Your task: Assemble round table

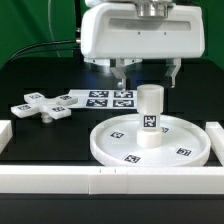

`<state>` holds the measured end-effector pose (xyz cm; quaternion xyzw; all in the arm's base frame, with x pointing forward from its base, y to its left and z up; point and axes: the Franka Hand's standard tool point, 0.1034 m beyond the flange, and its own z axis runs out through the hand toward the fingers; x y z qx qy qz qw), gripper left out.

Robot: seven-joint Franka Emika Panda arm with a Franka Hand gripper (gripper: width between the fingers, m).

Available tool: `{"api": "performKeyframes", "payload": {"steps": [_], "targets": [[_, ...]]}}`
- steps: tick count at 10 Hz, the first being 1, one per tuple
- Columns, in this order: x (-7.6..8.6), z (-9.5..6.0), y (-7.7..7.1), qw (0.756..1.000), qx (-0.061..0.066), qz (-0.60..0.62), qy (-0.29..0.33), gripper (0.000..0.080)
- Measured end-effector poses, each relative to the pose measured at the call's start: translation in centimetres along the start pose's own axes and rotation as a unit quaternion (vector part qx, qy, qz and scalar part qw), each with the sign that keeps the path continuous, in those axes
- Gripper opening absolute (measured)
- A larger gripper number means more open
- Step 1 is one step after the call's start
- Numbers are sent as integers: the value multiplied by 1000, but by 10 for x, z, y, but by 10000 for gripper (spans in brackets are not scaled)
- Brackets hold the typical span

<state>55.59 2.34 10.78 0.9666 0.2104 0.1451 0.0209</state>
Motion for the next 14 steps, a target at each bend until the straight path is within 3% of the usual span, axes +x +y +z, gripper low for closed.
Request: {"api": "performKeyframes", "payload": {"steps": [6, 7, 10, 14], "targets": [[-9, 8, 0, 1000, 8, -3, -21, 649], [-10, 9, -10, 997, 27, 7, -68, 649], [-4, 7, -15, 992, 48, 7, -118, 649], [-5, 11, -10, 993, 47, -5, -112, 649]]}}
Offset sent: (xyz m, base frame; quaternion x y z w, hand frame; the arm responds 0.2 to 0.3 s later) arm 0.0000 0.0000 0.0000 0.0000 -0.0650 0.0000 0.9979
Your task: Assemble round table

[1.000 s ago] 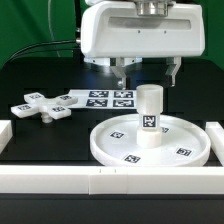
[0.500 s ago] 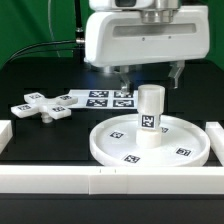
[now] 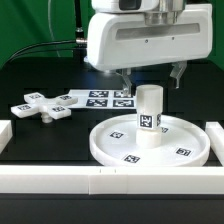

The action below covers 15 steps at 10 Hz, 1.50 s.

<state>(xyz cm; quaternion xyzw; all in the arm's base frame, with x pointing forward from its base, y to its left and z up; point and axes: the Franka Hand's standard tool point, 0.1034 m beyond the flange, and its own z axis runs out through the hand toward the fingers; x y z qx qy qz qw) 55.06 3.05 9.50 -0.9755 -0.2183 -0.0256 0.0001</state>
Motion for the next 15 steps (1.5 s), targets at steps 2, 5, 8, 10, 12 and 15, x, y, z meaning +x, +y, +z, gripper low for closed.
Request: {"api": "performKeyframes", "payload": {"steps": [2, 5, 8, 10, 12, 15], "targets": [[0, 5, 3, 1000, -2, -6, 4, 649], [-1, 10, 3, 1000, -2, -14, 6, 525], [0, 10, 2, 1000, -2, -3, 6, 411], [0, 9, 2, 1000, -1, 12, 7, 411], [0, 10, 1, 993, 5, 121, 12, 411], [0, 10, -2, 964, 16, 265, 17, 412]]}}
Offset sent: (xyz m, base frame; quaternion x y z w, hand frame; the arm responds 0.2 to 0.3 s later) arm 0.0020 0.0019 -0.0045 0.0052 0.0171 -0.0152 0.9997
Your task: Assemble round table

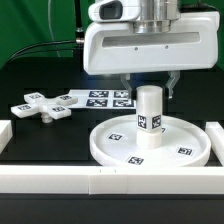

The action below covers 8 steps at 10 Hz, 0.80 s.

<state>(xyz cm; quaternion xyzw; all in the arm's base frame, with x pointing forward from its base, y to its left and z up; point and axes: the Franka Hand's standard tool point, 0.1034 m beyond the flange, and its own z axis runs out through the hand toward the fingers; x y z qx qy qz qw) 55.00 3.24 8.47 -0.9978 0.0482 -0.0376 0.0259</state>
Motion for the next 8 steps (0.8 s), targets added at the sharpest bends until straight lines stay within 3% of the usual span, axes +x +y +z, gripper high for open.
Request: {"api": "performKeyframes", "payload": {"steps": [8], "targets": [[-4, 2, -5, 959, 16, 283, -3, 412]]}}
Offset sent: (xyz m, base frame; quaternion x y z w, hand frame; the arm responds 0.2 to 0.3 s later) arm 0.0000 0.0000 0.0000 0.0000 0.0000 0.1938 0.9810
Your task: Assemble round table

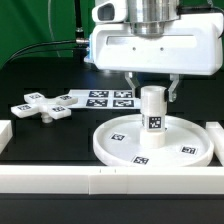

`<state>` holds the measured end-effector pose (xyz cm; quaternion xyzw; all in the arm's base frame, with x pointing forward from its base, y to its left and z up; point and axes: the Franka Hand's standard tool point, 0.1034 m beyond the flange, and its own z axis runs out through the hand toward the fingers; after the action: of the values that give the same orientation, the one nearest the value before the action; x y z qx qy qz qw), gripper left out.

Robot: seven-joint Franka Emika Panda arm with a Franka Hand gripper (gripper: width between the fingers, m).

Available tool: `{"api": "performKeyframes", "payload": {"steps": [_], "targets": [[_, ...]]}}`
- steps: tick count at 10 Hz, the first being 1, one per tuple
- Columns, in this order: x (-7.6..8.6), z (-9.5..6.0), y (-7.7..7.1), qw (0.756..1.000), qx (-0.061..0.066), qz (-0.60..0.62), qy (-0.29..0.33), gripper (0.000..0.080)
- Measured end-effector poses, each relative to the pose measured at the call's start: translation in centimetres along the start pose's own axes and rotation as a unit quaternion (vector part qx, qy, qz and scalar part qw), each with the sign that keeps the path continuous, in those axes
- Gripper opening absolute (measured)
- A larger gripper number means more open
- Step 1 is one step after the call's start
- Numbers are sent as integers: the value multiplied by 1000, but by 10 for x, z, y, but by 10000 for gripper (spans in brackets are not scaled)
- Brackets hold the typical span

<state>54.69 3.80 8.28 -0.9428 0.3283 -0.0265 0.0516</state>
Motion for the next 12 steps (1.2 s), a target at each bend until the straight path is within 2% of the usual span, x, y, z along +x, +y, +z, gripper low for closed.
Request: {"api": "performKeyframes", "payload": {"steps": [3, 7, 9, 12], "targets": [[-2, 1, 0, 987, 13, 158, -8, 412], [-4, 1, -1, 938, 30, 345, -30, 412], [-7, 2, -2, 902, 27, 428, -49, 412], [-7, 3, -4, 865, 22, 498, -52, 412]]}}
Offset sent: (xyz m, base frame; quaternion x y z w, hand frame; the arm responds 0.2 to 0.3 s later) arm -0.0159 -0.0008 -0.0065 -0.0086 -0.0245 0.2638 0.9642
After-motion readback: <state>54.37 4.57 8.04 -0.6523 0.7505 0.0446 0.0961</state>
